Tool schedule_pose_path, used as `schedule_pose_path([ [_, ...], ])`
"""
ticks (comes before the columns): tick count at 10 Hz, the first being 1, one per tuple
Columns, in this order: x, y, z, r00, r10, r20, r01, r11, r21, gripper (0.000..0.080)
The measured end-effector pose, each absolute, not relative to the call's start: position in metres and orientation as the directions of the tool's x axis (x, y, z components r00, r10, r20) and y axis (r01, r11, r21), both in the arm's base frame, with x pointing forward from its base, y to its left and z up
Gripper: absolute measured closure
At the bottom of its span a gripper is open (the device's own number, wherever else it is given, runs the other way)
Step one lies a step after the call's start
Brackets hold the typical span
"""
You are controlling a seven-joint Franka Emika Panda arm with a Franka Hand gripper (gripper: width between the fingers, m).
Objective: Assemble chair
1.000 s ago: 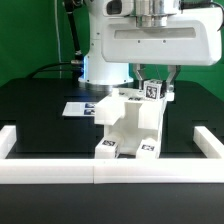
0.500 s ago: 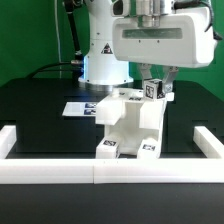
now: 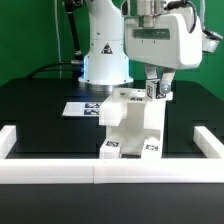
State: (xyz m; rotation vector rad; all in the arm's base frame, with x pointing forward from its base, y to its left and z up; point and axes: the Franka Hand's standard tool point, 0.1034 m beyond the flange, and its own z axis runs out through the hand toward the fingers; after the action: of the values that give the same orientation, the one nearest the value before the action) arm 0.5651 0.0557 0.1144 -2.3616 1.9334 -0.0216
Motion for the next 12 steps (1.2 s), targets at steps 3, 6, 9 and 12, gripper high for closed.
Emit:
schedule_pose_path([
  [3,0.565,0.056,0.114,0.208,-0.977,-0.044,-0.976,-0.204,-0.076,0.0306],
  [6,0.565,0.059,0.114,0.402,-0.915,-0.026,-0.913,-0.398,-0.083,0.0159],
  [9,0.566,0.066,0.113,0.692,-0.721,0.02,-0.717,-0.691,-0.092,0.0151],
  [12,0.566,0.067,0.113,0.871,-0.489,0.046,-0.484,-0.871,-0.081,0.0151],
])
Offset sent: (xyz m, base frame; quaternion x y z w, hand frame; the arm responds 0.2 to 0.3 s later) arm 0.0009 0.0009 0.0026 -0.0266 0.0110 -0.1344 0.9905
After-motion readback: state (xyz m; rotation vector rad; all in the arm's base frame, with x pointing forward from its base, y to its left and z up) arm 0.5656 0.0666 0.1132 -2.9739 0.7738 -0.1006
